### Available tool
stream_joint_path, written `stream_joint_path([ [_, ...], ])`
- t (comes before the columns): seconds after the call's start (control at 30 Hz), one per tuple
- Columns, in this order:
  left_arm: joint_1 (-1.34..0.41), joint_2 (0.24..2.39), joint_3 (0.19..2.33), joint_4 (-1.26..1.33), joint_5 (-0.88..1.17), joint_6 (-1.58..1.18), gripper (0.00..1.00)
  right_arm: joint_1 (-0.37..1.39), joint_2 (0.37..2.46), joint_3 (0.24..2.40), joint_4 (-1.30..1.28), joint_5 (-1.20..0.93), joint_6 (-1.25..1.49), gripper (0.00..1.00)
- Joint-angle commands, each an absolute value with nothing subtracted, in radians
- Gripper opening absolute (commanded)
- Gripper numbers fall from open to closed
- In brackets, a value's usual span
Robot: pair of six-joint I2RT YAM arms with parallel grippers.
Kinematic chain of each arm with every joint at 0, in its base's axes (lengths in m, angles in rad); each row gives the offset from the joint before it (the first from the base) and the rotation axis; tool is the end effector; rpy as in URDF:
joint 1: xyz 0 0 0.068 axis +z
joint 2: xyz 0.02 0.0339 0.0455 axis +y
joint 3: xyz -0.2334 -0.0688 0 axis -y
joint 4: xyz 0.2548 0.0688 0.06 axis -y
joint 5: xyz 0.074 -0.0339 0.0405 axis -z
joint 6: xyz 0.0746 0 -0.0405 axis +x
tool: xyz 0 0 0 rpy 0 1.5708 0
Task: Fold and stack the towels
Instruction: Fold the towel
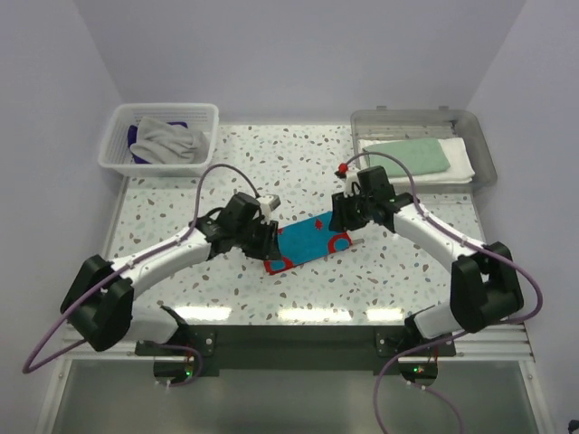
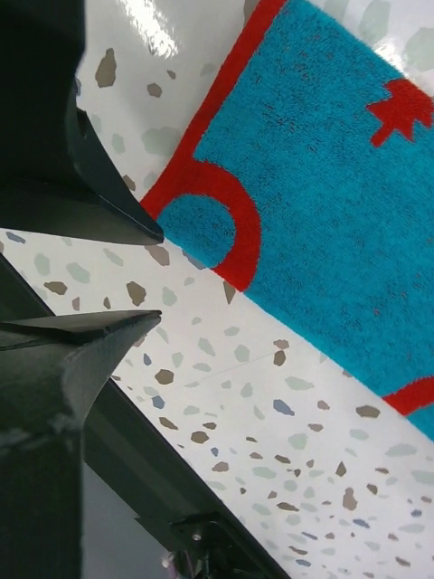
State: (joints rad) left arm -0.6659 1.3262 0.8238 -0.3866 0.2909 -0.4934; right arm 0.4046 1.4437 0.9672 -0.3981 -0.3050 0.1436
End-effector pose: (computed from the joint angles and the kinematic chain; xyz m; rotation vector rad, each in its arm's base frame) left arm 0.2285 -0.2067 0.1569 0.3591 2.5826 -0.8251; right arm 0.3014 0.1534 0.1701 -0.4606 2.4446 0.6115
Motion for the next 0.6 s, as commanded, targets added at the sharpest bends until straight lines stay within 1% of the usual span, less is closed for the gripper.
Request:
stream_joint_path([
  [0.0, -0.684, 1.394, 0.796, -0.287, 0.262, -0.561, 0.38, 0.400, 1.517, 0.933, -0.305, -0.284, 0.221, 0.41],
  [0.13, -0.692, 1.474, 0.746, -0.253, 0.218, -0.584, 0.35, 0.390, 1.574, 0.896, -0.272, -0.236, 0.224, 0.40],
  [0.23, -0.690, 1.522, 0.720, -0.268, 0.178, -0.595, 0.28, 0.384, 1.606, 0.864, -0.279, -0.209, 0.244, 0.40],
  [0.27, -0.690, 1.532, 0.716, -0.299, 0.164, -0.600, 0.23, 0.382, 1.609, 0.859, -0.282, -0.221, 0.248, 0.40],
  [0.37, -0.681, 1.560, 0.713, -0.383, 0.057, -0.592, 0.14, 0.387, 1.609, 0.844, -0.294, -0.241, 0.297, 0.40],
  [0.43, -0.663, 1.568, 0.719, -0.411, 0.003, -0.581, 0.12, 0.402, 1.605, 0.831, -0.287, -0.268, 0.363, 0.40],
  [0.57, -0.526, 1.563, 0.727, -0.439, -0.029, -0.522, 0.11, 0.494, 1.586, 0.796, -0.226, -0.264, 0.478, 0.40],
])
